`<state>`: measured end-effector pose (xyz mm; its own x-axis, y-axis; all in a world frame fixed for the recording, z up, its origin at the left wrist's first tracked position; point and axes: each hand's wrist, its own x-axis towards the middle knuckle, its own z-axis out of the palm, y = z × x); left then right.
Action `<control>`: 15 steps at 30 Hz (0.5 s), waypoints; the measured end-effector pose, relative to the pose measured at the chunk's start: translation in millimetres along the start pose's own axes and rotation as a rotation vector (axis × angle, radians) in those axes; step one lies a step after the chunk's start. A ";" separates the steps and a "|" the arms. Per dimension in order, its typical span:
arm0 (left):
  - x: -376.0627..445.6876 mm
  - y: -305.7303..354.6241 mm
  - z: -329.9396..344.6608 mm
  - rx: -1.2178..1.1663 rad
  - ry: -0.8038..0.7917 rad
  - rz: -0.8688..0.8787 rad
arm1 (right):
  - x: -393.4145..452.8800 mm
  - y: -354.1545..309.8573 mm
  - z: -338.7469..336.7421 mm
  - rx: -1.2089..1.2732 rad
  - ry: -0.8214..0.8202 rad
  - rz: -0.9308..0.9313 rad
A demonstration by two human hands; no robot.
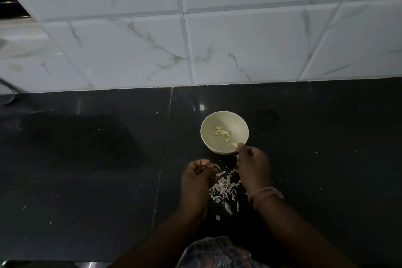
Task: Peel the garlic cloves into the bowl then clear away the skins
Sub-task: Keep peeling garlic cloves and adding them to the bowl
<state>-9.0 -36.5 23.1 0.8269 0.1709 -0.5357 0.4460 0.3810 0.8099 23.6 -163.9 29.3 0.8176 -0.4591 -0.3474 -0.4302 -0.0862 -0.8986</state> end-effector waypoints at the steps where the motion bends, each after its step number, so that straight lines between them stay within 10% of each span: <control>1: 0.7 0.8 0.3 0.004 0.000 -0.007 | 2.5 -2.7 1.0 -0.037 0.027 -0.028; 15: 6.6 4.4 4.3 -0.007 0.023 -0.082 | 17.7 7.4 10.6 -0.226 0.122 -0.143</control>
<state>-0.1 -37.6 24.2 0.7797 0.1594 -0.6055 0.5095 0.4005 0.7616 38.9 -163.3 13.6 0.8299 -0.5300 -0.1742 -0.3994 -0.3465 -0.8488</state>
